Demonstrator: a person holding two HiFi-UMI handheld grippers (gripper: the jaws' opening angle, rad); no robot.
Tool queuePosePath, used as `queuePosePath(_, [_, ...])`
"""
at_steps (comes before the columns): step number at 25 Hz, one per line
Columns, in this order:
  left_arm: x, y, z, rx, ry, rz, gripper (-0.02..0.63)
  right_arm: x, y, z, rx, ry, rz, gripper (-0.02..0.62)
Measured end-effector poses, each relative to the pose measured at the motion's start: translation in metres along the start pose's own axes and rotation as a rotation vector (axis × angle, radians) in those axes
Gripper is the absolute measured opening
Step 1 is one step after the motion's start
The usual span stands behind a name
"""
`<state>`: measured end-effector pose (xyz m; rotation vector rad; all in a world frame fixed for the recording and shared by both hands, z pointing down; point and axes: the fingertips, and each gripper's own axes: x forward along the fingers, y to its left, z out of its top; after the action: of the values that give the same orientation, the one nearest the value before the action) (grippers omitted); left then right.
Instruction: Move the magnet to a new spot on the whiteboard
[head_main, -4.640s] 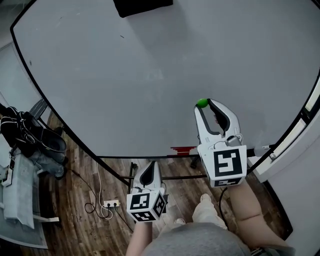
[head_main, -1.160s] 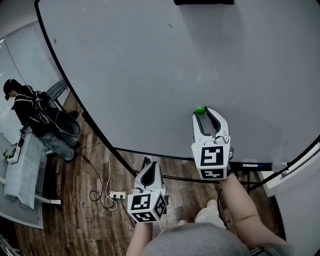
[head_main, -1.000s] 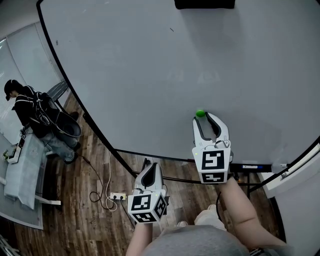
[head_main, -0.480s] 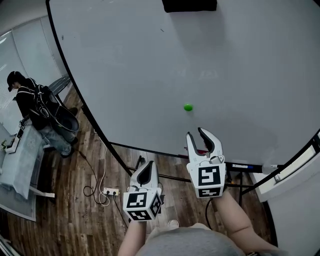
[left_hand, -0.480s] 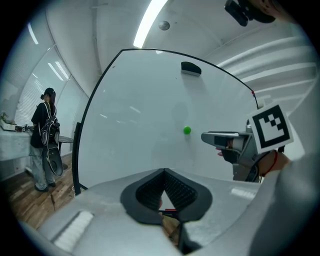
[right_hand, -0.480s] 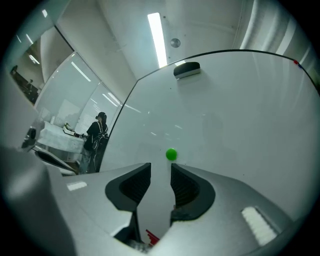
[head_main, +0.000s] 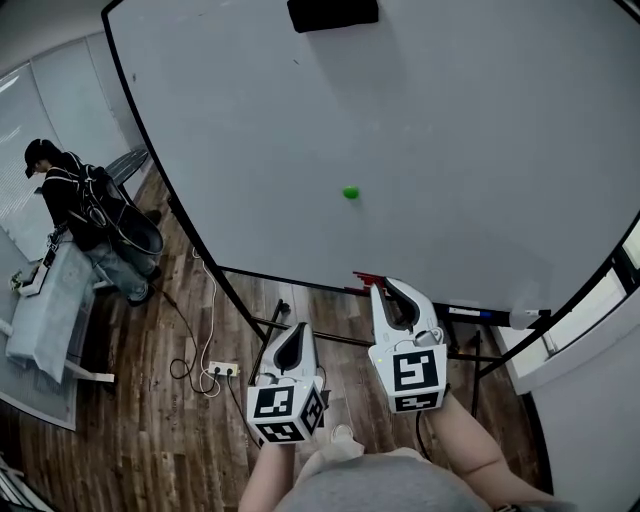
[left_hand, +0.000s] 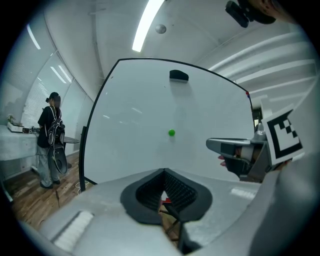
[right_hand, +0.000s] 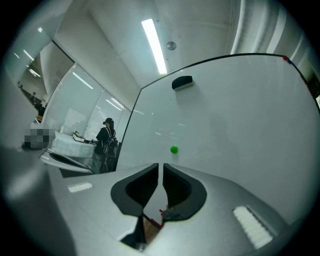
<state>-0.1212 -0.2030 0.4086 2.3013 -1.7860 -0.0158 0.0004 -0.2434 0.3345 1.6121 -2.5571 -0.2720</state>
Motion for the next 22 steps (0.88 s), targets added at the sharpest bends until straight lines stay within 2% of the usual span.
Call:
queuePosePath(4, [-0.025, -0.019, -0.012, -0.002, 0.014, 0.006, -0.003, -0.036, 0.002, -0.006, 0.042, 0.003, 0.01, 0.003])
queuePosePath(14, [-0.083, -0.06, -0.038, 0.001, 0.034, 0.013, -0.003, -0.114, 0.01, -0.034, 0.101, 0.046, 0.033, 0.003])
queuePosePath(22, [-0.115, -0.074, -0.053, -0.012, 0.039, 0.033, -0.003, -0.153, 0.018, -0.047, 0.126, 0.071, 0.061, 0.003])
